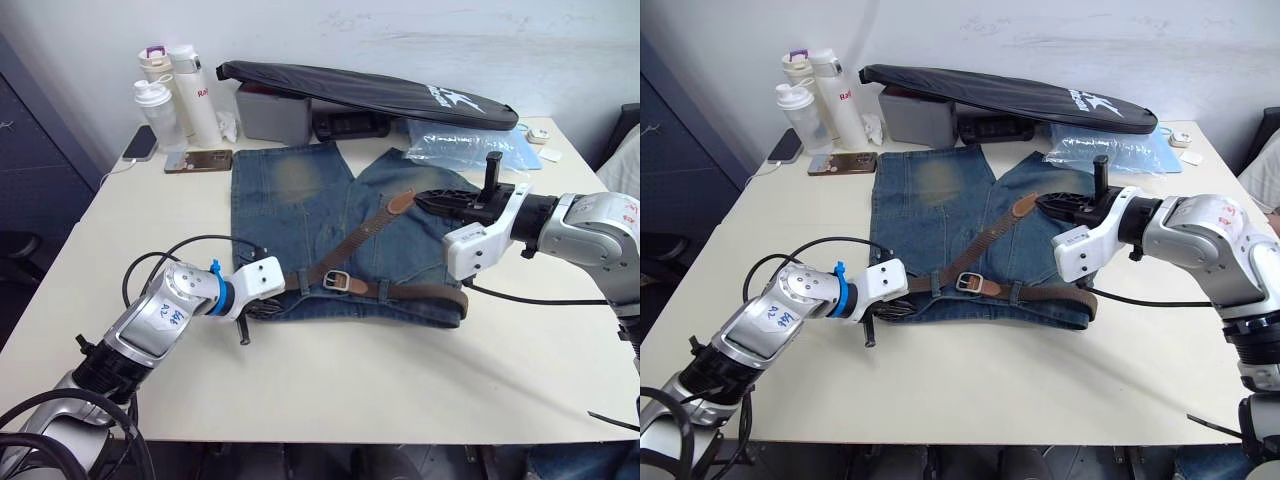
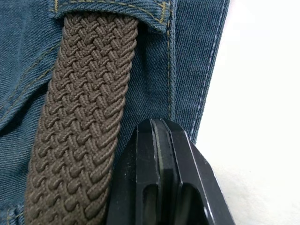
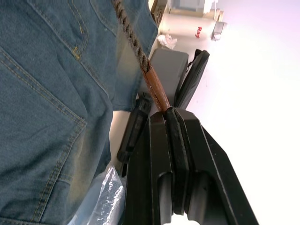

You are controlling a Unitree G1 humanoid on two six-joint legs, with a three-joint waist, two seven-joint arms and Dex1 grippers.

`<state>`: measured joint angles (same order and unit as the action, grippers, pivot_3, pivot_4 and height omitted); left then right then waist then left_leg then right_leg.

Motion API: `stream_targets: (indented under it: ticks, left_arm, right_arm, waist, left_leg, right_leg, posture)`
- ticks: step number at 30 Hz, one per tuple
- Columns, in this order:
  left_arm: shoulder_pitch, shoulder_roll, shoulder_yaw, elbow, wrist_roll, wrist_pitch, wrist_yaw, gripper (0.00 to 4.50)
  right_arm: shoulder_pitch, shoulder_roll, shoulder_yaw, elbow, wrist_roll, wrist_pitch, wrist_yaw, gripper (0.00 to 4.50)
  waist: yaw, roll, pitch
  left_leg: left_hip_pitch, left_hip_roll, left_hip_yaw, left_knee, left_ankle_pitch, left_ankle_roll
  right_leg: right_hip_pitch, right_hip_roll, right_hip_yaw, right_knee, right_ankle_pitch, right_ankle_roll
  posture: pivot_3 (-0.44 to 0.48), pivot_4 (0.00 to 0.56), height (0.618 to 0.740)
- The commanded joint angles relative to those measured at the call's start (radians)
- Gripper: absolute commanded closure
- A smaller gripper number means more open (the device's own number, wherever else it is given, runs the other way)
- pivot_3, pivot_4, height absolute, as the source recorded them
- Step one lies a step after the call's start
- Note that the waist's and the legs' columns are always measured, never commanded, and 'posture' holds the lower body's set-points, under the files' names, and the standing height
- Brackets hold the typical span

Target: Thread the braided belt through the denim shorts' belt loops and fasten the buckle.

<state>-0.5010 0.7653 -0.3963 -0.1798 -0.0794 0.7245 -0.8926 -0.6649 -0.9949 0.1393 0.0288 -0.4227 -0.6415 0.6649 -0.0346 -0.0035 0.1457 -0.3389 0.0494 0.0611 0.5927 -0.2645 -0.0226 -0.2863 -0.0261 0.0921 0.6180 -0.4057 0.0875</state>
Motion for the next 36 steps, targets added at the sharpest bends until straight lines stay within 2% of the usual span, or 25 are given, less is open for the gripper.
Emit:
stream_targets:
  ticks: [1,3,9,10,11,19,21,24,31,36]
  left_arm:
    - [0.046,0.029,-0.036,0.074,0.049,0.016,-0.011,4.47]
    - [0.048,0.030,-0.021,0.081,0.042,0.013,-0.016,4.47]
    - [0.059,-0.023,0.165,-0.003,-0.223,0.168,-0.138,4.47]
    - [0.045,-0.021,0.190,0.001,-0.248,0.198,-0.143,3.82]
    - [0.031,-0.011,0.204,0.008,-0.262,0.214,-0.152,3.65]
    - [-0.084,0.013,0.362,0.050,-0.460,0.313,-0.241,0.05]
    - [-0.142,-0.031,0.421,0.070,-0.514,0.334,-0.217,0.02]
    - [-0.237,-0.151,0.464,0.079,-0.540,0.346,-0.097,0.02]
    - [-0.285,-0.345,0.343,-0.003,-0.449,0.314,0.142,0.02]
    - [-0.266,-0.356,0.287,0.006,-0.349,0.213,0.226,0.02]
  right_arm:
    - [-0.027,-0.037,-0.042,-0.019,0.004,-0.012,0.002,4.50]
    - [-0.018,-0.036,-0.038,-0.021,0.014,-0.007,0.007,4.50]
    - [-0.012,0.015,-0.027,-0.068,0.028,0.039,0.008,4.50]
    - [-0.011,0.025,-0.023,-0.078,0.028,0.049,0.010,4.50]
    - [-0.010,0.036,-0.019,-0.089,0.026,0.058,0.011,4.50]
    - [0.013,0.109,0.000,-0.158,0.027,0.127,0.028,4.50]
    - [0.021,0.123,0.002,-0.171,0.030,0.147,0.035,4.50]
    - [0.030,0.139,0.005,-0.194,0.039,0.189,0.055,4.50]
    - [0.044,0.168,0.003,-0.248,0.041,0.301,0.099,4.50]
    - [0.066,0.172,-0.014,-0.275,0.036,0.355,0.108,4.50]
  waist:
    - [-0.001,0.000,0.000]
    - [-0.004,0.000,0.000]
    - [-0.022,-0.001,0.003]
    - [-0.022,-0.002,0.004]
    - [-0.022,-0.003,0.006]
    - [-0.020,-0.007,0.010]
    - [-0.019,-0.007,0.010]
    - [-0.015,-0.007,0.010]
    - [-0.019,-0.005,0.009]
    - [-0.020,-0.004,0.009]
  left_leg:
    - [0.000,0.000,0.000,0.000,0.000,0.000]
    - [0.000,0.000,0.000,-0.001,0.000,0.000]
    - [0.000,0.001,0.000,-0.002,0.000,-0.001]
    - [0.000,0.001,0.000,-0.002,0.000,-0.002]
    - [-0.002,0.001,0.000,-0.002,0.000,-0.003]
    - [-0.004,0.001,0.000,0.000,0.000,-0.006]
    - [-0.004,0.001,0.000,0.000,0.000,-0.007]
    - [-0.006,0.000,-0.002,0.002,-0.001,-0.007]
    - [-0.012,0.000,-0.002,0.004,0.000,-0.007]
    - [-0.012,0.001,-0.001,0.005,0.000,-0.008]
  right_leg:
    - [0.000,0.000,0.000,0.000,0.000,0.000]
    - [0.000,0.000,0.000,0.000,0.000,-0.001]
    - [-0.002,0.001,0.000,0.001,-0.001,-0.002]
    - [-0.002,0.001,-0.001,0.001,-0.001,-0.002]
    - [-0.003,0.001,-0.001,0.001,-0.001,-0.001]
    - [-0.004,0.000,-0.001,0.000,-0.001,-0.001]
    - [-0.004,0.000,-0.002,-0.001,-0.001,-0.001]
    - [-0.004,0.000,-0.003,-0.001,0.000,0.000]
    - [-0.004,0.001,-0.002,-0.007,0.004,0.009]
    - [-0.005,0.002,-0.001,-0.009,0.004,0.009]
  posture:
    - [0.000,0.150,0.740]
    - [0.000,0.150,0.740]
    - [0.000,0.150,0.740]
    - [0.000,0.150,0.740]
    - [0.000,0.150,0.740]
    - [0.000,0.150,0.740]
    - [0.000,0.150,0.740]
    - [0.000,0.150,0.740]
    - [0.000,0.150,0.740]
    - [0.000,0.150,0.740]
